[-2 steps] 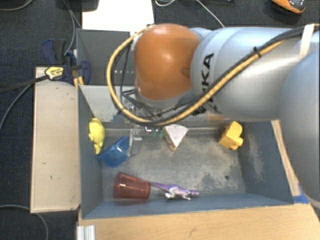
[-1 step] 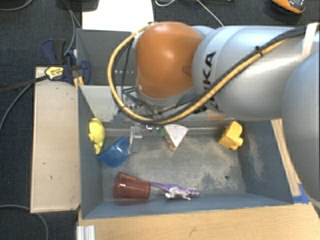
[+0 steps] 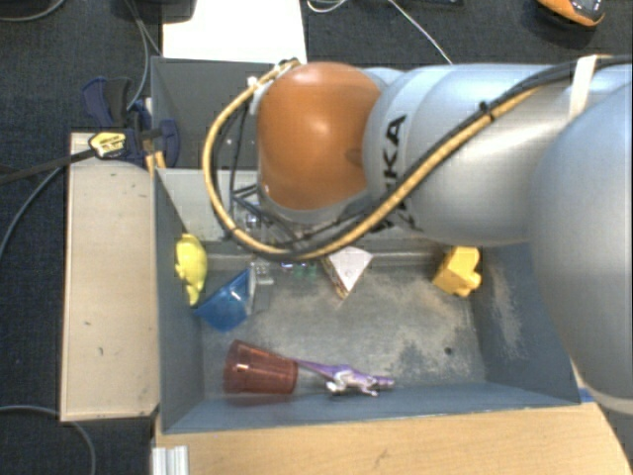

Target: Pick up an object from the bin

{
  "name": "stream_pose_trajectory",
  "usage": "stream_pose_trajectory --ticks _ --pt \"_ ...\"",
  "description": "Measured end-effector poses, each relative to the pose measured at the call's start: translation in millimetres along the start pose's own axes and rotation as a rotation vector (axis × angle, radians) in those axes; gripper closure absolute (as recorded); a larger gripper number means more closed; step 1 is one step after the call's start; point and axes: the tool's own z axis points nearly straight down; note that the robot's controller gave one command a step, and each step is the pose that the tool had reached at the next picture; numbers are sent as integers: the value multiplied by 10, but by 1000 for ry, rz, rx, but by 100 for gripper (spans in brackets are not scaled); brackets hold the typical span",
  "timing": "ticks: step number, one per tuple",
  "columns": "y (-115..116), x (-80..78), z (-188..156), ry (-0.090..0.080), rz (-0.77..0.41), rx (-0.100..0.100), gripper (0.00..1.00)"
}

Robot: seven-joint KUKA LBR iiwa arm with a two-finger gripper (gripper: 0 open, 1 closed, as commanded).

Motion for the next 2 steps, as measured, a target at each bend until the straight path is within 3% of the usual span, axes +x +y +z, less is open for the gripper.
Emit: stream_pose_trajectory --ticks 1,2 --pt "69 -93 261 7 -168 1 0" --pt "47 75 591 -3 -407 -1 0"
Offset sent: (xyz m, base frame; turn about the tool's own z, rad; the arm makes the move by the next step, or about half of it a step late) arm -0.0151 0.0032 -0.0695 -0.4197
